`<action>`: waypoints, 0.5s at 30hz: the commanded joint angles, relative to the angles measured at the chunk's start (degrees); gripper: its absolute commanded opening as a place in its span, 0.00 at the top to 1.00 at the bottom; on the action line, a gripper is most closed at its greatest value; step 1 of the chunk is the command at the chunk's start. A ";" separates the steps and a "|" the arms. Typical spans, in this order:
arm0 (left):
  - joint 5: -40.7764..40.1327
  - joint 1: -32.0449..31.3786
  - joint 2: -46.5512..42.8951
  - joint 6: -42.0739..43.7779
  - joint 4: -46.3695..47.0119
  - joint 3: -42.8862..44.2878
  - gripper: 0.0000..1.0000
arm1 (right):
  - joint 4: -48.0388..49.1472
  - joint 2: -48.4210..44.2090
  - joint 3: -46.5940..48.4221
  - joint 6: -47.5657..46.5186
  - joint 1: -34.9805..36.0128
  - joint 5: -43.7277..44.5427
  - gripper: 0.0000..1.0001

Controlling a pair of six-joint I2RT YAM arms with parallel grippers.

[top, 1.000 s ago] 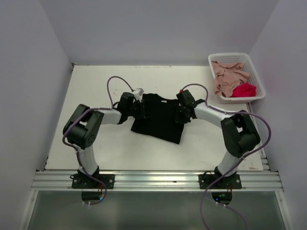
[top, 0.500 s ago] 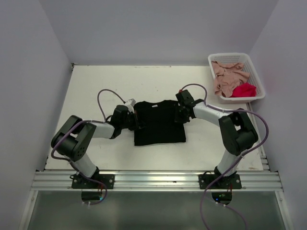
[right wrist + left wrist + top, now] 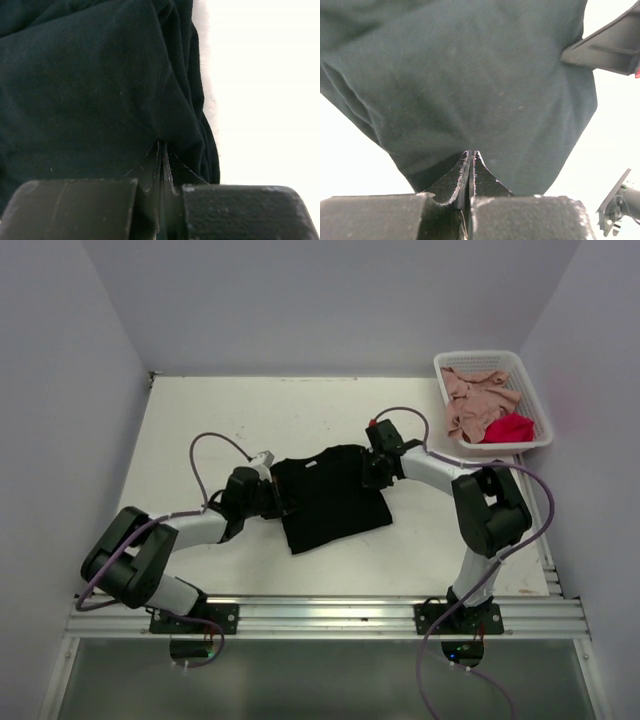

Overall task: Fold and stack the t-shirts
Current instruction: Fold the long partially folded tshirt into a neat square

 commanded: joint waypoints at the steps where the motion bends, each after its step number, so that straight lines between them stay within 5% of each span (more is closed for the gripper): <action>1: -3.11 -0.06 -8.31 4.18 -3.15 4.28 1.00 | 2.30 -6.73 -1.28 -2.76 -0.99 -0.15 1.00; 4: -3.64 -0.06 -14.91 5.06 -6.66 7.70 0.70 | 3.36 -9.90 -2.51 -3.56 -0.90 -2.69 1.00; 5: -4.60 -0.07 -16.33 5.15 -7.72 8.76 0.52 | 3.54 -11.66 -2.95 -3.82 -0.99 -3.66 1.00; 7: -7.31 -0.07 -19.32 5.24 -12.46 9.47 0.40 | 4.58 -12.72 -3.22 -3.82 -0.90 -7.17 1.00; 12: -15.51 -0.07 -18.19 3.57 -32.66 10.18 0.33 | 9.41 -10.19 -5.32 -0.93 -0.29 -22.19 1.00; 15: -16.39 -0.07 -19.06 1.29 -31.83 4.48 0.31 | 13.20 -7.03 -6.47 1.18 0.76 -25.81 1.00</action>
